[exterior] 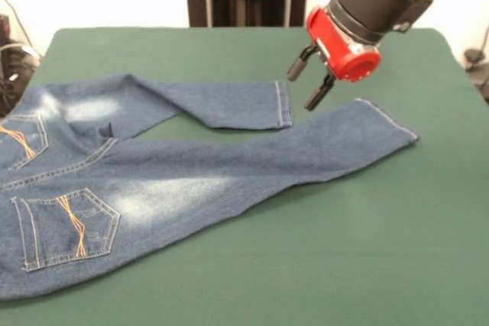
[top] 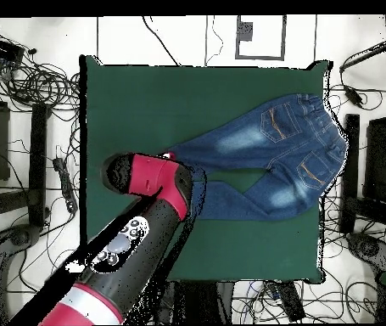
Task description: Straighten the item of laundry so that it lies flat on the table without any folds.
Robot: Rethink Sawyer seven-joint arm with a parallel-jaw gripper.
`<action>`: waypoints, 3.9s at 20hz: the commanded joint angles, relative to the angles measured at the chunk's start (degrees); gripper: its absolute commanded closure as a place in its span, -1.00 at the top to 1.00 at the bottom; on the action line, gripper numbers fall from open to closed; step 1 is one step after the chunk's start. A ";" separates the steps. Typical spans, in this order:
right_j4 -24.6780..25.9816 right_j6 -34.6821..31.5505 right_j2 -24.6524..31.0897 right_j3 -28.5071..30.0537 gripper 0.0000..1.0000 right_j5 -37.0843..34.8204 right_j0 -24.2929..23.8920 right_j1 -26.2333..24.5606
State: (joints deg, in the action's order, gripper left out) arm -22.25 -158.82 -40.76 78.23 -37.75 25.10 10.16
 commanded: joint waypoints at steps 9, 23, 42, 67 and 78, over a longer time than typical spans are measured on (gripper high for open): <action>3.81 -9.70 2.37 5.39 1.00 -9.08 1.65 -7.18; 4.90 -9.13 3.30 6.31 1.00 0.12 -0.50 -10.29; -7.13 -19.04 10.74 10.30 1.00 29.45 0.34 -14.60; -7.43 -9.05 19.29 10.19 -1.00 33.12 -1.59 -11.22; -7.56 -8.74 19.23 9.85 -1.00 27.00 -0.09 -9.84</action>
State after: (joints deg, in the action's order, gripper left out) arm -25.78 -158.85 -35.98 92.02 -4.97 22.29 3.94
